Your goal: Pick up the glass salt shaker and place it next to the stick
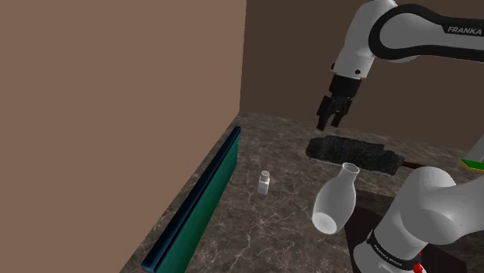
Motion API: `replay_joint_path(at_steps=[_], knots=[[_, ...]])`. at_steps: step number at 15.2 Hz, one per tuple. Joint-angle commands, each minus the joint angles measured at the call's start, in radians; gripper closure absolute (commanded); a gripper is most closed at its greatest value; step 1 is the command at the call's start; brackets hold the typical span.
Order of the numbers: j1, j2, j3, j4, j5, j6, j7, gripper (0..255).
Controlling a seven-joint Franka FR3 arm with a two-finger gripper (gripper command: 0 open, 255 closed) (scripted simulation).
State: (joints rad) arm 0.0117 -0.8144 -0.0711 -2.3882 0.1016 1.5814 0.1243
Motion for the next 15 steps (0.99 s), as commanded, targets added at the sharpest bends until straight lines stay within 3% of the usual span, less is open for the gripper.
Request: replay_joint_path(at_steps=[1, 8, 15], knots=[[0.0, 0.0, 0.0, 0.0, 0.0, 0.0, 0.0, 0], [0.042, 0.138, 0.099, -0.084, 0.018, 0.231, 0.041, 0], [0.072, 0.344, 0.196, -0.101, 0.009, 0.458, 0.094, 0]])
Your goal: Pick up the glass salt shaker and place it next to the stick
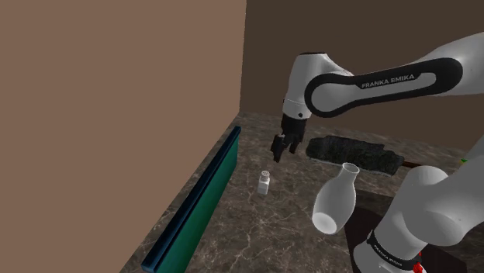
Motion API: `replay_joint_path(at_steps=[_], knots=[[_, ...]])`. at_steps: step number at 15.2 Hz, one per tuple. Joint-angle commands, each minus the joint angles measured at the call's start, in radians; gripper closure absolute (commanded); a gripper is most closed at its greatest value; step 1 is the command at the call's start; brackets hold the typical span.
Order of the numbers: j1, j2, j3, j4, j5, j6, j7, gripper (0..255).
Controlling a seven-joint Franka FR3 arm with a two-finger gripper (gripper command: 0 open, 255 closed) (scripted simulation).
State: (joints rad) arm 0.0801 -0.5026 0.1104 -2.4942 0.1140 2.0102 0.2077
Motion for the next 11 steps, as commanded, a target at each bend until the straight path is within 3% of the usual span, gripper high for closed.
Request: replay_joint_path(at_steps=[1, 5, 11], knots=[[0.007, 0.066, 0.028, 0.008, -0.008, 0.061, 0.02, 0], [0.012, 0.192, 0.074, 0.03, -0.038, 0.164, 0.06, 0], [0.012, 0.239, 0.08, -0.014, -0.041, 0.254, 0.065, 0]])
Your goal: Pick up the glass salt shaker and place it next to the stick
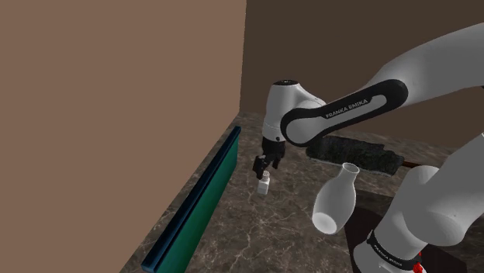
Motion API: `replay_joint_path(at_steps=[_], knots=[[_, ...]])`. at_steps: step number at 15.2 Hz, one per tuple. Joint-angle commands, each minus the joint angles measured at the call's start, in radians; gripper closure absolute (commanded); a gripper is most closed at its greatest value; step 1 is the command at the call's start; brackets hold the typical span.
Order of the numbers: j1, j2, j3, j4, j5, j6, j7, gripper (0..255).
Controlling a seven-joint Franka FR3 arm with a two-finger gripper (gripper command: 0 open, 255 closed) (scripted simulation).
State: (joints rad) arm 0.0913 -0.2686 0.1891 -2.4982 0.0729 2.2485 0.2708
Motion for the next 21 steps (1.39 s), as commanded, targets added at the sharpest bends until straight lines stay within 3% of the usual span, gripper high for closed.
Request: replay_joint_path(at_steps=[1, 9, 10, 21], knots=[[0.0, 0.013, 0.003, -0.017, -0.001, 0.031, 0.002, 0], [0.0, 0.018, 0.003, -0.02, -0.001, 0.039, 0.003, 0], [0.0, 0.018, 0.003, -0.02, -0.001, 0.039, 0.003, 255], [0.001, 0.001, 0.001, -0.007, 0.0, 0.009, 0.001, 255]])
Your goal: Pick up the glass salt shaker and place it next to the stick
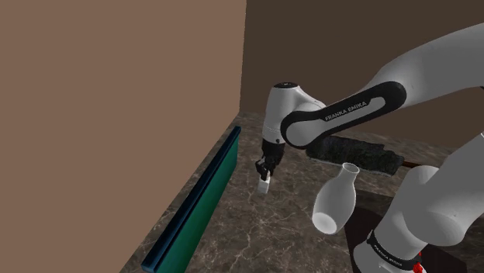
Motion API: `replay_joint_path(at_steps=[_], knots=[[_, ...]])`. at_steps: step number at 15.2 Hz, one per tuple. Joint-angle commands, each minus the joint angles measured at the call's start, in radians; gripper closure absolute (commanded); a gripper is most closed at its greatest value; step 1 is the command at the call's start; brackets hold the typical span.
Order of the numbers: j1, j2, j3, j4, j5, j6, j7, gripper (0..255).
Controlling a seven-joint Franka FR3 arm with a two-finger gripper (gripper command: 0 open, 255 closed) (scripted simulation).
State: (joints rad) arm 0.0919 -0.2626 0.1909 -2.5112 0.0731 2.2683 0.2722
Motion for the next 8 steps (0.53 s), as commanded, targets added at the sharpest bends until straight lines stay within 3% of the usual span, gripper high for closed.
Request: replay_joint_path(at_steps=[1, 8], knots=[[0.0, -0.013, -0.001, 0.013, 0.001, -0.026, -0.001, 255], [0.001, -0.061, -0.008, 0.069, 0.004, -0.13, -0.004, 255]])
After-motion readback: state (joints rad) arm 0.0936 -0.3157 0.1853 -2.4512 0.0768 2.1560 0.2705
